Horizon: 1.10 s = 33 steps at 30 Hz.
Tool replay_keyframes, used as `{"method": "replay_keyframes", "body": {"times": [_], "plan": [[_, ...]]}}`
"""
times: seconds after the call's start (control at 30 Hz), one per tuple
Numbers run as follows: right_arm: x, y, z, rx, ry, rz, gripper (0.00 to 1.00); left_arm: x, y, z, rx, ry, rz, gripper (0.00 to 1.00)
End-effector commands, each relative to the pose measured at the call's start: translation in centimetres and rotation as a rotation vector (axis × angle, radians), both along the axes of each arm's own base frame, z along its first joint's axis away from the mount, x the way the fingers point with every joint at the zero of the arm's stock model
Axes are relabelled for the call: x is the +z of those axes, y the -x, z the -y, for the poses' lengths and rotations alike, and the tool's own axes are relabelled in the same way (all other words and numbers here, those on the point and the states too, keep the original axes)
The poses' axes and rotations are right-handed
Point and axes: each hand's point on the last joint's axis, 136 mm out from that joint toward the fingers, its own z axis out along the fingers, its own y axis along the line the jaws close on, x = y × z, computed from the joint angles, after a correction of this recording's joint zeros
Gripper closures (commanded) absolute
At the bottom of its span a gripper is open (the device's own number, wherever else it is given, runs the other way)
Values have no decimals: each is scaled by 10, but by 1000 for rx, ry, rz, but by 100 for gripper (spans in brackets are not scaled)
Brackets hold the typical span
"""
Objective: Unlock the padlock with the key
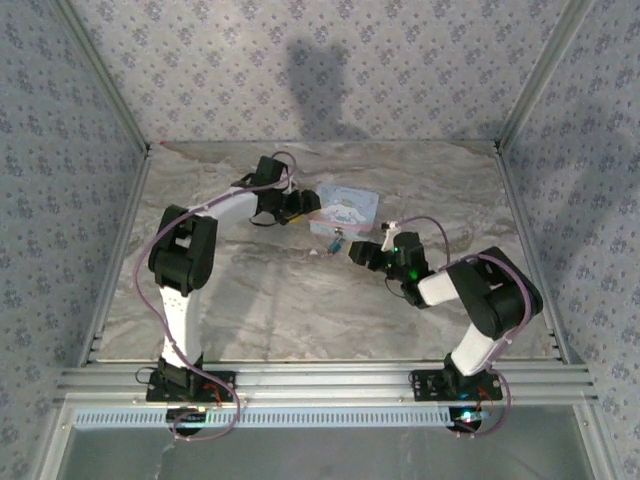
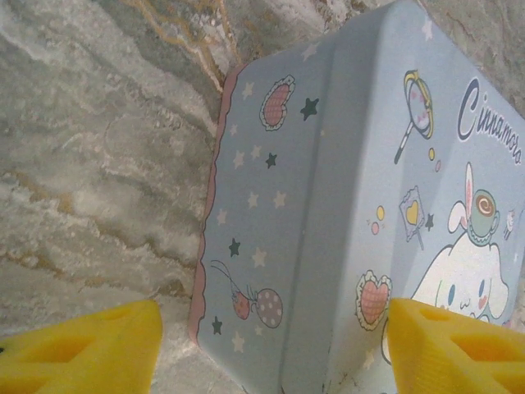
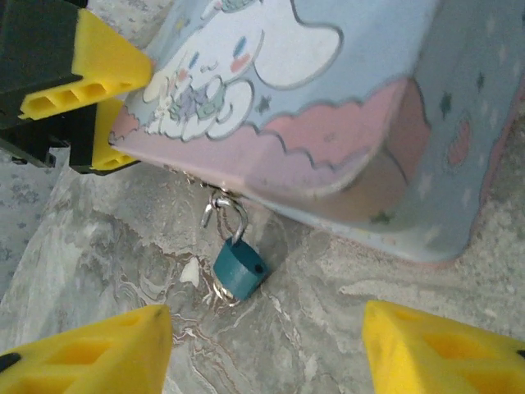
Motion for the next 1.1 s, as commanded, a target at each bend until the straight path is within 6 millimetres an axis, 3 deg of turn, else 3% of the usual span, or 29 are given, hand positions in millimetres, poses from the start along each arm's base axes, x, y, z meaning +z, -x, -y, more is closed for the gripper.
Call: {"method": "replay_keyframes", "body": {"times": [0.0,0.43,0.57,0.73,0.9,1.07], "plan": [[13,-11,-8,59,-30,20,32,-38,33,-22,14,-110,-132,29],[26,-47,-20,135,-22,68,27,-40,77,-39,37,-120,-169,29],[29,-40,-15,135,-7,105,27,-37,87,-45,45,-125,-167,29],[32,-26,-7,146,-22,148,25,-36,84,-41,53,-100,-169,29],[27,-13,-13,195,-31,146,25,-32,82,-42,52,-111,-153,29],[22,-12,-24,228,-40,138,28,-32,82,-42,53,-108,-154,29]]}}
